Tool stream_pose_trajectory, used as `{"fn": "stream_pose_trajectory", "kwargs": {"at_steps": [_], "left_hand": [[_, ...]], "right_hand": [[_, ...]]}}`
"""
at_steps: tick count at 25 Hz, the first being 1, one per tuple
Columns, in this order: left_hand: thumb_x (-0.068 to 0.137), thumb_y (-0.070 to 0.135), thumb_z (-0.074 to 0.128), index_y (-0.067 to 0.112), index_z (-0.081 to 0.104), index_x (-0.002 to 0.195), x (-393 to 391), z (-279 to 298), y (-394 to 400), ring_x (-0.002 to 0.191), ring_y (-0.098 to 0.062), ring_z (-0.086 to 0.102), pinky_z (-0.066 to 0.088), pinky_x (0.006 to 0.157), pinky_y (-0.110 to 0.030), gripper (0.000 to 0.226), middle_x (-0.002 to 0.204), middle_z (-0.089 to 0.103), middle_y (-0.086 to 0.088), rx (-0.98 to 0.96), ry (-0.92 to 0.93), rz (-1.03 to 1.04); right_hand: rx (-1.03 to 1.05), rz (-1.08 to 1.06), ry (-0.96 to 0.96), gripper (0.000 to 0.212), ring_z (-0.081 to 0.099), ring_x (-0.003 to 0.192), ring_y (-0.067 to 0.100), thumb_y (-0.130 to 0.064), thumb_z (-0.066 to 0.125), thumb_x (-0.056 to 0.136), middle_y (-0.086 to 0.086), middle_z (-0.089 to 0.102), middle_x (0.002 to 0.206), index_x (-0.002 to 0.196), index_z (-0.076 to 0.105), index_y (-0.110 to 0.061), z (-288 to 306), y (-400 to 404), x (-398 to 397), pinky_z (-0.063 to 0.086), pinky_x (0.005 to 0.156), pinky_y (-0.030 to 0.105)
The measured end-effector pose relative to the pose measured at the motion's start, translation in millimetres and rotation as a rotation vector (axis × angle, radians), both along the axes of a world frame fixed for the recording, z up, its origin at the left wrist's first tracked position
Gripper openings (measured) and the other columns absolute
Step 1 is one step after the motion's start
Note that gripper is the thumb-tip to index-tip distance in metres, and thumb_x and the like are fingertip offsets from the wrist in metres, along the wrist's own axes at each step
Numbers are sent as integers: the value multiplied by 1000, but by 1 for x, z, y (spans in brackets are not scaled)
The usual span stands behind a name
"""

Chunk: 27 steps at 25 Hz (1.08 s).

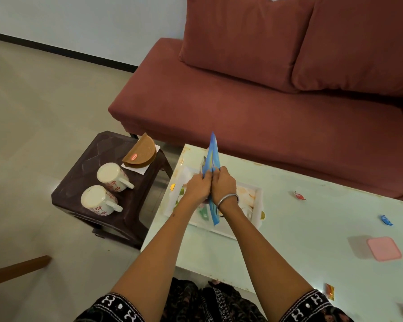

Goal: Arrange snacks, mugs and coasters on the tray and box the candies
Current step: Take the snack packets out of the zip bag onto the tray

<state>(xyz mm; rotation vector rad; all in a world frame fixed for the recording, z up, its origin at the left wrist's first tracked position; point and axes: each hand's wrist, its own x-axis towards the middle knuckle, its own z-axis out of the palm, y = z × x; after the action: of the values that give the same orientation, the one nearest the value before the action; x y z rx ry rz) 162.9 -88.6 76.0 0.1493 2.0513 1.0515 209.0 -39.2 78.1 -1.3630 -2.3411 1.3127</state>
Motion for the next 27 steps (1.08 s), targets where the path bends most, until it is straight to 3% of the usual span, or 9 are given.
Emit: {"fn": "stream_pose_trajectory", "kwargs": {"at_steps": [3, 6, 8, 10, 13, 17, 21, 24, 27], "left_hand": [[98, 34, 29, 1, 53, 111, -5, 4, 6, 93, -33, 61, 56, 80, -44, 43, 111, 61, -23, 3, 55, -13], [97, 30, 33, -4, 56, 106, -1, 8, 12, 98, -38, 62, 54, 83, -42, 42, 110, 63, -25, -126, 235, -35], [97, 25, 37, -4, 57, 108, 2, 9, 14, 101, -34, 62, 50, 85, -38, 37, 111, 64, -23, -231, 330, -64], [96, 21, 40, -1, 58, 108, 4, 11, 12, 101, -30, 63, 51, 81, -33, 31, 110, 65, -19, -313, 399, -92], [96, 15, 39, -2, 58, 108, -9, 5, -4, 102, -29, 62, 48, 75, -31, 28, 107, 65, -17, -375, 494, -135], [88, 5, 55, 6, 50, 97, -34, -1, -32, 95, -28, 62, 57, 69, -33, 10, 97, 58, -13, -225, 514, 11], [82, -7, 55, 8, 51, 75, -37, 0, -38, 86, -31, 62, 58, 65, -46, 17, 85, 61, -16, 0, 713, -214], [84, -9, 49, -2, 68, 94, -31, 6, -28, 98, -32, 64, 54, 86, -39, 23, 103, 69, -19, 40, 768, -361], [85, -8, 45, -1, 61, 116, -25, 7, -17, 113, -30, 59, 44, 101, -35, 36, 122, 63, -18, 40, 765, -378]], "right_hand": [[-118, 26, 48, 45, 43, 59, 19, -29, 37, 98, -1, 42, 57, 55, 39, -17, -1, 11, 0, 30, 53, 27], [-18, 123, -121, 42, 49, 72, 29, -21, 39, 97, 7, 50, 64, 55, 43, -14, 6, 18, -5, 31, 65, 27], [37, 101, -235, 30, 57, 88, 36, -16, 39, 95, 18, 63, 90, 79, 61, -3, 8, 19, -8, 35, 68, 29], [73, 34, -296, 28, 59, 101, 37, -11, 38, 94, 20, 64, 109, 104, 61, 2, 6, 24, -4, 41, 72, 31], [174, -10, -365, 30, 57, 109, 38, -5, 35, 93, 22, 62, 116, 111, 57, 2, -3, 44, 13, 46, 85, 36], [230, -145, -341, 32, 56, 108, 42, -17, 36, 97, 26, 61, 114, 111, 56, 3, -12, 74, 41, 46, 85, 40], [219, -233, -310, 34, 58, 97, 41, -26, 43, 96, 26, 64, 105, 100, 59, 4, -17, 87, 52, 40, 68, 36], [217, -275, -297, 27, 59, 96, 40, -23, 48, 94, 23, 65, 103, 100, 58, 2, -16, 90, 51, 40, 66, 35], [314, -256, -185, 18, 58, 97, 39, -13, 50, 90, 19, 63, 104, 105, 55, -6, -13, 79, 46, 46, 76, 41]]}}
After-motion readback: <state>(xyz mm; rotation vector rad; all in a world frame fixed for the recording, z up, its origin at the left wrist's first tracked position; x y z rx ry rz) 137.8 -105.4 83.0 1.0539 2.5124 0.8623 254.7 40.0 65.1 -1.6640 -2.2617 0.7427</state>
